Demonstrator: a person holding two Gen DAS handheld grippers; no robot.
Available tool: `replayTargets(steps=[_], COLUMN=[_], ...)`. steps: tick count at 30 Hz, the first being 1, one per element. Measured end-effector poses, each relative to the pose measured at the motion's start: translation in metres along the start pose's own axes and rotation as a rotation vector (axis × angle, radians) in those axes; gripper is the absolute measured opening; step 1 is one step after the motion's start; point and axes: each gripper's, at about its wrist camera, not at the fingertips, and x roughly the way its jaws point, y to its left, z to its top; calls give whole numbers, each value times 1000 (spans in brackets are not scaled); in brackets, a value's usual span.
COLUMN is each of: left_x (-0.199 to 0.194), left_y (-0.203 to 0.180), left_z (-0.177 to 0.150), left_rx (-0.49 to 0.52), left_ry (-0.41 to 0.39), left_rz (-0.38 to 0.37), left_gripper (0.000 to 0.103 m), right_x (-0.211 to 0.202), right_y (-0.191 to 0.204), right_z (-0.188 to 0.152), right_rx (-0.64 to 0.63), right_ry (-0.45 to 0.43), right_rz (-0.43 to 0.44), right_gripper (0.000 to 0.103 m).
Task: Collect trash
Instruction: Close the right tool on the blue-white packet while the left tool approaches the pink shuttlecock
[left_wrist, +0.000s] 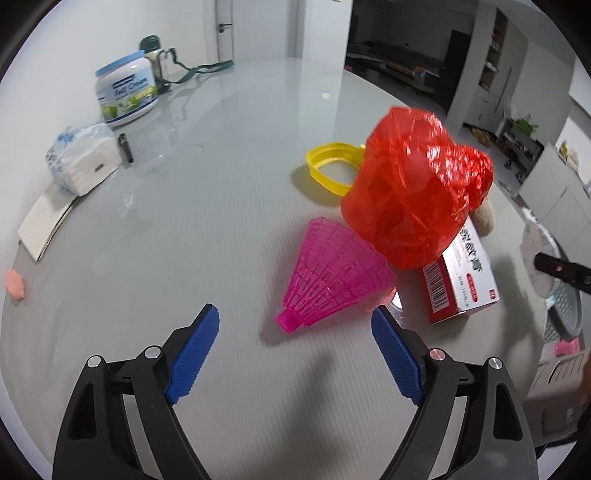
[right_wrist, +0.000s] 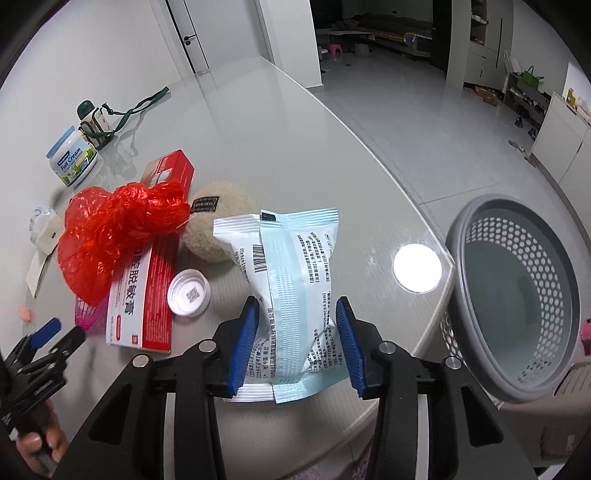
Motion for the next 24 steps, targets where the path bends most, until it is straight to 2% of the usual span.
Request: replayTargets(steps=[7, 10, 12, 15, 18, 24], left_x=[20, 26, 30, 29, 27, 7], left_y=[-10, -15, -17, -18, -16, -9], left_z=[10, 15, 17, 18, 16, 15], left_rx=[50, 69, 72, 70, 49, 32], left_ry=[6, 5, 16, 8, 11, -7], left_rz=[-23, -44, -63, -68, -76, -43], left_gripper=[83, 70, 55, 41, 38, 38], right_x=[-8, -8, -9, -10, -10, -15], right_y=[0, 2, 1, 1, 1, 6], right_z=[1, 3, 2, 1, 0, 0], right_rx=[13, 23, 24, 26, 27, 34], right_ry=[-10, -11, -10, -8, -6, -2], right_rz=[18, 28, 30, 31, 33, 44], right_gripper=[42, 42, 42, 42, 42, 42])
